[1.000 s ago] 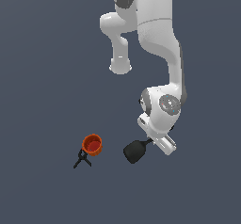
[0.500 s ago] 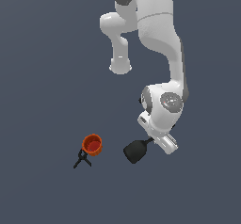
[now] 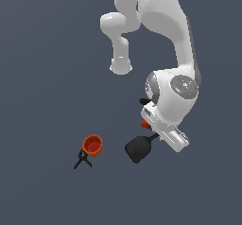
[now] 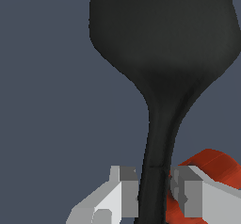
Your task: Pick up a designated object from a clutter of objects.
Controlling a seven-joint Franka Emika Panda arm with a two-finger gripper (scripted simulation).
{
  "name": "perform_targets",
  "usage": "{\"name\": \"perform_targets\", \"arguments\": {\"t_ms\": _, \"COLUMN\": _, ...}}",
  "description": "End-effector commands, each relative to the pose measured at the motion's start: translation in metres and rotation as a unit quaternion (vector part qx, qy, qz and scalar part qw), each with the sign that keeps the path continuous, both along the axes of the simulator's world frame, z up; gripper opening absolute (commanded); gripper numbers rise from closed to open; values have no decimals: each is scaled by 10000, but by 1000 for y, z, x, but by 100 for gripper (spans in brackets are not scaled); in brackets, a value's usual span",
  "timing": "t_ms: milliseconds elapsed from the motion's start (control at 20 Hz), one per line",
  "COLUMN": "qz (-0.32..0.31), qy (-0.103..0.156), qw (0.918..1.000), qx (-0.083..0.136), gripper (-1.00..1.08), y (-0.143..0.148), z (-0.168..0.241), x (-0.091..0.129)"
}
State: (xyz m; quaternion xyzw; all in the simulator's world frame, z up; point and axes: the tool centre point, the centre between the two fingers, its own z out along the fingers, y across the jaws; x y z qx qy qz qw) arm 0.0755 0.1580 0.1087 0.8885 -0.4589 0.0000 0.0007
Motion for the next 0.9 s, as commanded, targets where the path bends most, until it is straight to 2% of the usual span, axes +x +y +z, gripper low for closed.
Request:
{"name": "perform_targets", "arguments": {"t_ms": 0, "qz": -1, "qy": -11, "qw": 10000, "qx": 2, "gripper": -100, "y": 1, "z": 29, "x": 4}}
{"name": "perform_targets", "arguments": {"t_ms": 550, "qz": 1, "qy": -9, "qw": 10000, "qx": -6, "gripper": -100, "y": 5, "z": 153, "x": 23}}
{"name": "perform_targets", "arguments": {"t_ms": 850, "qz": 10, "qy": -6, "qw": 10000, "qx": -2, "gripper": -100, "y": 8, "z": 206, "x": 33}}
